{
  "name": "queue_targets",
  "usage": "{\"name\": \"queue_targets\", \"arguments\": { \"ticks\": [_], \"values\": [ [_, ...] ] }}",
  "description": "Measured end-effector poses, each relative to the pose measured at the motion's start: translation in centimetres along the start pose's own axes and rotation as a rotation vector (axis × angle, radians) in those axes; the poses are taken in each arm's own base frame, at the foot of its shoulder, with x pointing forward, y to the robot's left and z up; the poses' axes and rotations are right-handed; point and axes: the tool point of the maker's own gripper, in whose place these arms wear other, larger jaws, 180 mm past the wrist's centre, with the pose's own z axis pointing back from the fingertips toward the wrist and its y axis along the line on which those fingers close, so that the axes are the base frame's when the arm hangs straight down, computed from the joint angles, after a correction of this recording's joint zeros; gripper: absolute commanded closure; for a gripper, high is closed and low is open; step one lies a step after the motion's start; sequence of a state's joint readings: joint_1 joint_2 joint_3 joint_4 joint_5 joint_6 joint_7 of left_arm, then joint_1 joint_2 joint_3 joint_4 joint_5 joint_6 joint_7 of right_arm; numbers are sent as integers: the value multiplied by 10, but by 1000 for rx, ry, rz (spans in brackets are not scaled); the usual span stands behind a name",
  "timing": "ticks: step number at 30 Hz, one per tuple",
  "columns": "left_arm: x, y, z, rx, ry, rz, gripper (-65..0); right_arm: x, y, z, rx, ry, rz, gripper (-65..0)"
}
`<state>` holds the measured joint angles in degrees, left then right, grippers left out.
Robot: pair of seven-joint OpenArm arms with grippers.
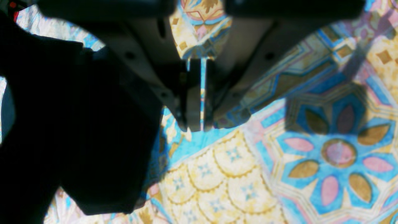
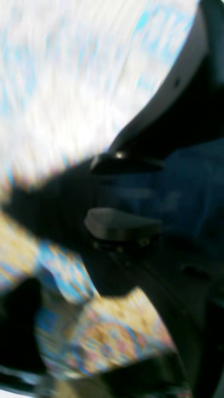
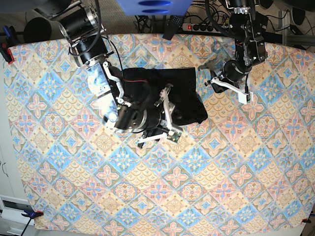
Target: Fold the T-shirt properly
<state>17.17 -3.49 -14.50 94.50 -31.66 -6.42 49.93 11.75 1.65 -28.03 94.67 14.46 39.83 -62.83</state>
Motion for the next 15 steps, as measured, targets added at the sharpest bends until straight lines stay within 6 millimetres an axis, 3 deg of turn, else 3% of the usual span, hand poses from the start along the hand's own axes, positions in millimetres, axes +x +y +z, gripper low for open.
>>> {"name": "queue_targets", "arguments": {
  "ticks": [4, 7, 9, 11, 15],
  "values": [
    [-3, 0, 0, 0, 5, 0, -2, 0, -22, 20, -64, -41, -16, -218],
    [-6, -2, 12, 3, 6, -29, -2, -32, -34, 30, -112, 22, -64, -217],
    [-6, -23, 27, -48, 5, -116, -2, -59, -36, 35, -128, 87, -82, -217],
    [-7, -40, 36, -90, 12, -193, -2, -73, -30, 40, -114, 115, -73, -217],
    [-11, -58, 50, -130, 25, -255, -2, -77, -20, 38, -96, 118, -63, -217]
  ]
}}
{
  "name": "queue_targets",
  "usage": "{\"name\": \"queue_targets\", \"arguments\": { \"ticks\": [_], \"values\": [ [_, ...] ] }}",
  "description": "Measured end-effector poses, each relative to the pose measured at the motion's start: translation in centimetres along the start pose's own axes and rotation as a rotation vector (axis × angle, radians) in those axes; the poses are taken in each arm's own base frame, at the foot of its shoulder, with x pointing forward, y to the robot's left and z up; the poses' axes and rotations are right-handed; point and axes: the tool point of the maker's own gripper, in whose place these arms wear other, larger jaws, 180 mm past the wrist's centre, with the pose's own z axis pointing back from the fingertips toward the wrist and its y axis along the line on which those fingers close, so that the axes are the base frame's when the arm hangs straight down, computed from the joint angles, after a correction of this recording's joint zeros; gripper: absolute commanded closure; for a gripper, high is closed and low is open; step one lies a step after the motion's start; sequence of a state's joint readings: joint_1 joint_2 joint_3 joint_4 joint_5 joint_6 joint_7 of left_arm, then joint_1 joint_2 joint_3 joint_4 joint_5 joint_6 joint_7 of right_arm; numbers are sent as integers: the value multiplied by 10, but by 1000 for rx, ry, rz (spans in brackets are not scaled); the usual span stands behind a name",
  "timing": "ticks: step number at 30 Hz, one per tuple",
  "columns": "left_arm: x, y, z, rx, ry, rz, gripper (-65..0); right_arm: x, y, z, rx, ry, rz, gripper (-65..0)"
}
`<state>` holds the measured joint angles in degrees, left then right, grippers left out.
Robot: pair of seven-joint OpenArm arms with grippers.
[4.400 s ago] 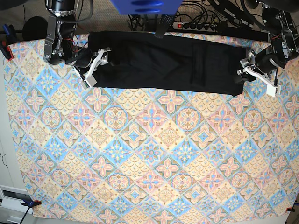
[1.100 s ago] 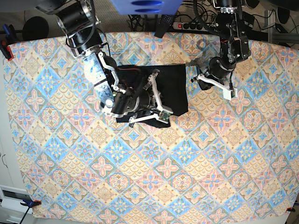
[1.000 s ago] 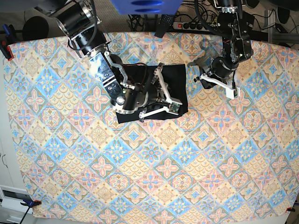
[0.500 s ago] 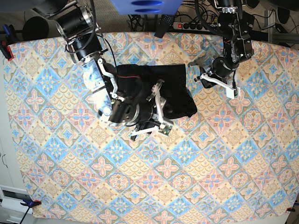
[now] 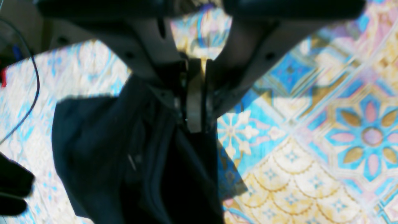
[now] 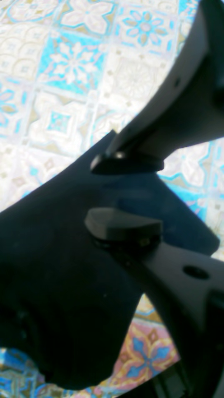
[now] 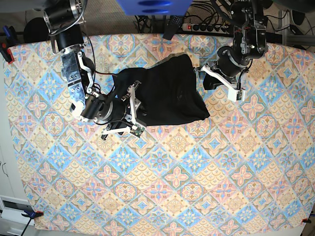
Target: Fold the T-shirt properly
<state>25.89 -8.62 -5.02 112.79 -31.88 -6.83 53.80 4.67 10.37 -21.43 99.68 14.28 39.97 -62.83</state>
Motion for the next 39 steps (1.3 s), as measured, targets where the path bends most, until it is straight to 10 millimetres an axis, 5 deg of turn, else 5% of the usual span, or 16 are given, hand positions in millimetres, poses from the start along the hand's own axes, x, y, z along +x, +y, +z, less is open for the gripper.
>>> {"name": "queue_targets", "arguments": {
  "ticks": [6, 10, 13, 17, 23, 27, 33, 39],
  "values": [
    [-21, -39, 0, -117, 63, -7, -2, 0, 11, -8, 41, 3, 7, -219],
    [-24, -49, -2, -140, 70, -11, -20, 11, -15, -9, 2, 2, 23, -221],
    [-28, -45, -4, -129, 83, -8, -59, 25, -17, -17, 8, 0, 45, -221],
    [-42, -27, -17, -90, 127, 30, -139, 61, 9, -36, 101, -90, 35, -221],
    [-46, -8, -33, -51, 157, 65, -196, 80, 2, -49, 88, -46, 96, -222],
    [-61, -12, -25, -61, 189, 75, -198, 117, 35, -59, 184, -96, 206, -223],
    [-78, -14, -14, -61, 244, 78, -198, 91, 42, -76, 195, 66, 357, -246],
    [-82, -13, -13, -59, 252, 82, -196, 88, 83, -89, 299, 88, 454, -293]
  ]
}}
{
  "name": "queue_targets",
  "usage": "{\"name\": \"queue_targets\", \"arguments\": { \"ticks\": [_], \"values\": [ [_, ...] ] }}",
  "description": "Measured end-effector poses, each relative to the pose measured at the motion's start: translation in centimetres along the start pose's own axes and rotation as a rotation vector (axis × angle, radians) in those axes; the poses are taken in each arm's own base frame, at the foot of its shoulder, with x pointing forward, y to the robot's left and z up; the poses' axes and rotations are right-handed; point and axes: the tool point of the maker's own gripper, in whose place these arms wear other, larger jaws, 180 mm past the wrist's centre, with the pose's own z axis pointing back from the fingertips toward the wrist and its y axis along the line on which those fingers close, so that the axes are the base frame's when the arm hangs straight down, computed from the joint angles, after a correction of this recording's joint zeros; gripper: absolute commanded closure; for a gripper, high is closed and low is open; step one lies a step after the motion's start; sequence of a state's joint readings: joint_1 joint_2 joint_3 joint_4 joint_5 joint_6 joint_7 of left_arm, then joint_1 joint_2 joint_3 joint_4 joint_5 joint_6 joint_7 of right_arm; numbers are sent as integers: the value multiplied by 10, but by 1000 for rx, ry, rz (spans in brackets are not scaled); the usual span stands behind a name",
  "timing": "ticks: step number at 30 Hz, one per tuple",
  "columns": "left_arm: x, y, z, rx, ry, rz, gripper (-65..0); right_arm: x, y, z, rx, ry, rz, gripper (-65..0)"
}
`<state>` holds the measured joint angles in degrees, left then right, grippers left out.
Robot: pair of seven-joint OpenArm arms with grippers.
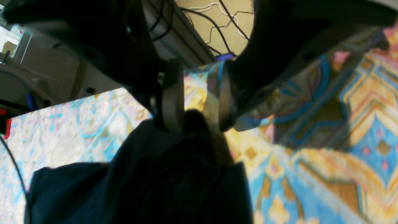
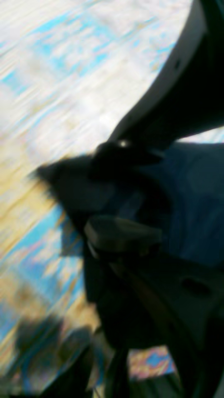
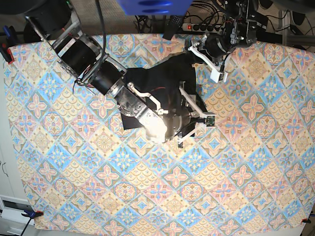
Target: Fold the T-shirt properly
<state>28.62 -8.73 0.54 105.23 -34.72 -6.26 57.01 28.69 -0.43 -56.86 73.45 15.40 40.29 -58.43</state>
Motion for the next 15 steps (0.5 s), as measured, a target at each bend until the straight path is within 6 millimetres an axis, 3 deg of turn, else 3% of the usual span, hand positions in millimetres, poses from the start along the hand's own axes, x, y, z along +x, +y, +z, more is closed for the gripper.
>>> {"name": "queue_targets", "arguments": {
  "ticks": [6, 15],
  "values": [
    [1, 0, 0, 0, -1, 0, -192, -22, -19, 0, -35, 57, -19, -292],
    [1, 0, 0, 0, -3, -1, -192, -13, -30, 3, -83, 44, -2, -291]
  ]
}}
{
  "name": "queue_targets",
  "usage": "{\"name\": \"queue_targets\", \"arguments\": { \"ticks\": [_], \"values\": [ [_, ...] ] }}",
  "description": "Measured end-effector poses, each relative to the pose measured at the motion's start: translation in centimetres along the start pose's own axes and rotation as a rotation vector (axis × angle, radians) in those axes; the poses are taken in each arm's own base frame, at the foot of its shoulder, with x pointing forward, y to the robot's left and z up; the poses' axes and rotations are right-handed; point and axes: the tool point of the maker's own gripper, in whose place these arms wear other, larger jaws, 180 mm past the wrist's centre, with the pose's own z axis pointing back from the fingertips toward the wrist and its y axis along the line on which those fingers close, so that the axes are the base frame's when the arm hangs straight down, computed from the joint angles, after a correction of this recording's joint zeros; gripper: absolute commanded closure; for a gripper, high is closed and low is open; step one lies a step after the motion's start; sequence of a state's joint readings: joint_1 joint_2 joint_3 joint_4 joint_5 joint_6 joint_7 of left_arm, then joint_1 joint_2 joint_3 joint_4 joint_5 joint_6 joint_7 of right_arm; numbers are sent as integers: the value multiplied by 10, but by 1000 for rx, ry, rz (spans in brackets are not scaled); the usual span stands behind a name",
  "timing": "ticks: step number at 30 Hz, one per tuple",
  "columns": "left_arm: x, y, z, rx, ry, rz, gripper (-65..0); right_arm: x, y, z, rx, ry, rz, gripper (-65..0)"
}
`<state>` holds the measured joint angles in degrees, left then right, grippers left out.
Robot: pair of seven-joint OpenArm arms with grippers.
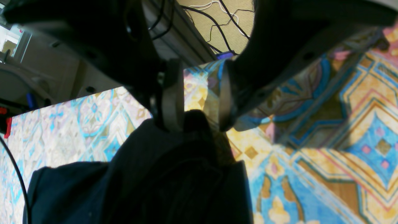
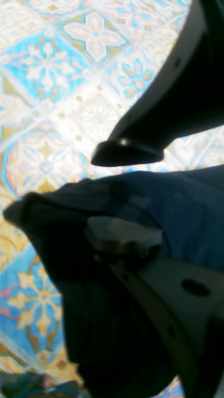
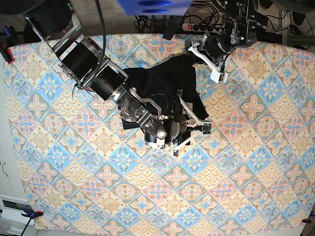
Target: Fold the T-shirt properly
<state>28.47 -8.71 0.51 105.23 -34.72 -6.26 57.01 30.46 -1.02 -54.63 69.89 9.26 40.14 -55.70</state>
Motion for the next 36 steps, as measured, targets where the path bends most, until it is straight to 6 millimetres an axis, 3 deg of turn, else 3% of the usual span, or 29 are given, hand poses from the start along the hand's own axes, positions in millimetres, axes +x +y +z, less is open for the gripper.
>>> {"name": "queue_targets", "arguments": {
  "ticks": [4, 9, 12, 20, 24, 28, 33, 36],
  "values": [
    [0, -3, 1, -14, 2, 2, -190, 5, -21, 16, -53, -51, -58, -290],
    [5, -56, 18, -192, -27, -19, -184, 4, -58, 39, -139, -124, -172, -250],
    [3, -66, 14, -213, -12, -41, -139, -9, -68, 40, -145, -145, -246, -202],
    [10, -46, -20, -159, 34, -59, -113, -44, -55, 8, -71, -98, -353, -71],
    [12, -33, -32, -132, 60, -46, -113, -60, -47, -4, -40, -71, -390, -67],
    [25, -15, -39, -52, 53, -112, -113, -91, -45, -14, -76, 45, -331, -64],
    [34, 4, -44, 43, 52, -189, -113, -116, -47, -16, -107, 130, -291, -64],
    [45, 9, -47, 72, 41, -214, -113, -136, -38, -17, -94, 159, -307, -64]
  ]
}}
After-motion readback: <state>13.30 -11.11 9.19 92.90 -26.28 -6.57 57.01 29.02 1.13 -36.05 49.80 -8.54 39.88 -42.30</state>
